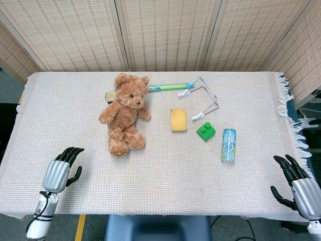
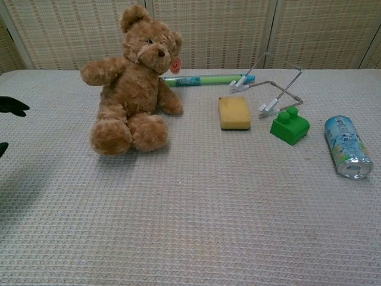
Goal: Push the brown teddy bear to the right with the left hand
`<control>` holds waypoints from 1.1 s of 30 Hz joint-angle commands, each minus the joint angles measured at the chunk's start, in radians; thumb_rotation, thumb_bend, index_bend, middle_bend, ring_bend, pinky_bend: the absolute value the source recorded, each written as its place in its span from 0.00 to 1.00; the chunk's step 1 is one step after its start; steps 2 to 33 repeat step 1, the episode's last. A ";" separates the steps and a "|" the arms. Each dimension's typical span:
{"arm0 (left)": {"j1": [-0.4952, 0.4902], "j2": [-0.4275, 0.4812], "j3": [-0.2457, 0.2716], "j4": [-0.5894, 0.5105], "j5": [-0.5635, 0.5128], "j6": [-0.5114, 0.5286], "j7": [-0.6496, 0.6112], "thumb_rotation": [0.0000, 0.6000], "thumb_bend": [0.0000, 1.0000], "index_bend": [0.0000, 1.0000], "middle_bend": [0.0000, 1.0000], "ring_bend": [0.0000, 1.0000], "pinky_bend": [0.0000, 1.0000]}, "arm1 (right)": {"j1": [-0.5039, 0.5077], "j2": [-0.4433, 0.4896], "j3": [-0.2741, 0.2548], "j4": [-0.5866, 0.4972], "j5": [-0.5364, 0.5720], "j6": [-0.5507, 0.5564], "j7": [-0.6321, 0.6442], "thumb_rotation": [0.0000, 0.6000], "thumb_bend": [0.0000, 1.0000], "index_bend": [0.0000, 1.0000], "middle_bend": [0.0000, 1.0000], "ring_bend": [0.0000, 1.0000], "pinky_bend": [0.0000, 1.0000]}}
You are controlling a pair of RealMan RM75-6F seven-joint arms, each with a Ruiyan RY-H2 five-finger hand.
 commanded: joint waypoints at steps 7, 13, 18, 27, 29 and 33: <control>0.030 0.032 0.018 -0.051 0.027 0.014 0.007 1.00 0.47 0.22 0.23 0.17 0.38 | 0.006 -0.003 -0.004 -0.005 0.005 -0.020 -0.021 1.00 0.27 0.00 0.09 0.00 0.25; 0.030 0.032 0.018 -0.051 0.027 0.014 0.007 1.00 0.47 0.22 0.23 0.17 0.38 | 0.006 -0.003 -0.004 -0.005 0.005 -0.020 -0.021 1.00 0.27 0.00 0.09 0.00 0.25; 0.030 0.032 0.018 -0.051 0.027 0.014 0.007 1.00 0.47 0.22 0.23 0.17 0.38 | 0.006 -0.003 -0.004 -0.005 0.005 -0.020 -0.021 1.00 0.27 0.00 0.09 0.00 0.25; 0.030 0.032 0.018 -0.051 0.027 0.014 0.007 1.00 0.47 0.22 0.23 0.17 0.38 | 0.006 -0.003 -0.004 -0.005 0.005 -0.020 -0.021 1.00 0.27 0.00 0.09 0.00 0.25; 0.030 0.032 0.018 -0.051 0.027 0.014 0.007 1.00 0.47 0.22 0.23 0.17 0.38 | 0.006 -0.003 -0.004 -0.005 0.005 -0.020 -0.021 1.00 0.27 0.00 0.09 0.00 0.25; 0.030 0.032 0.018 -0.051 0.027 0.014 0.007 1.00 0.47 0.22 0.23 0.17 0.38 | 0.006 -0.003 -0.004 -0.005 0.005 -0.020 -0.021 1.00 0.27 0.00 0.09 0.00 0.25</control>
